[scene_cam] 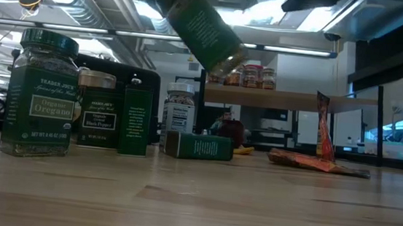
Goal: Shelf spices
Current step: Put the green seasoning bottle on the shelf
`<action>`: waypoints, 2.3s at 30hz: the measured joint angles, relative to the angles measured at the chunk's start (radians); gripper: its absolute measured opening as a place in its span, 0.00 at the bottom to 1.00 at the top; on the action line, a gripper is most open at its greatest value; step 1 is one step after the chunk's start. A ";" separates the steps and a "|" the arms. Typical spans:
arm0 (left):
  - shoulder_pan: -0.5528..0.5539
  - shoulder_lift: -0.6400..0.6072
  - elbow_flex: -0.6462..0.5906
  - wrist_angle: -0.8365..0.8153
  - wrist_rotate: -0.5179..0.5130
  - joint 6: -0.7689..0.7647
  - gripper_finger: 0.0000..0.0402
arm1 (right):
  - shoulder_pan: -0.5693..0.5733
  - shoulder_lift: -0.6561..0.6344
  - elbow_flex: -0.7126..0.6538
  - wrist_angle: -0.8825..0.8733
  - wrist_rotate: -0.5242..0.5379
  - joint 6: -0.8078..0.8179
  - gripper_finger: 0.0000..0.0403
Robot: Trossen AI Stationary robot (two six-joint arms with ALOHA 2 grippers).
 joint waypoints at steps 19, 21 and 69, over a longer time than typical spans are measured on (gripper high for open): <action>-0.032 0.308 0.324 -0.519 0.023 -0.039 0.50 | 0.000 0.000 -0.042 0.032 0.030 0.025 0.79; -0.032 0.308 0.323 -0.517 0.034 -0.042 0.51 | 0.000 0.000 -0.055 0.033 0.030 0.038 0.79; -0.008 0.376 0.320 -0.397 0.032 -0.035 0.56 | 0.000 0.000 -0.079 0.065 0.047 0.049 0.79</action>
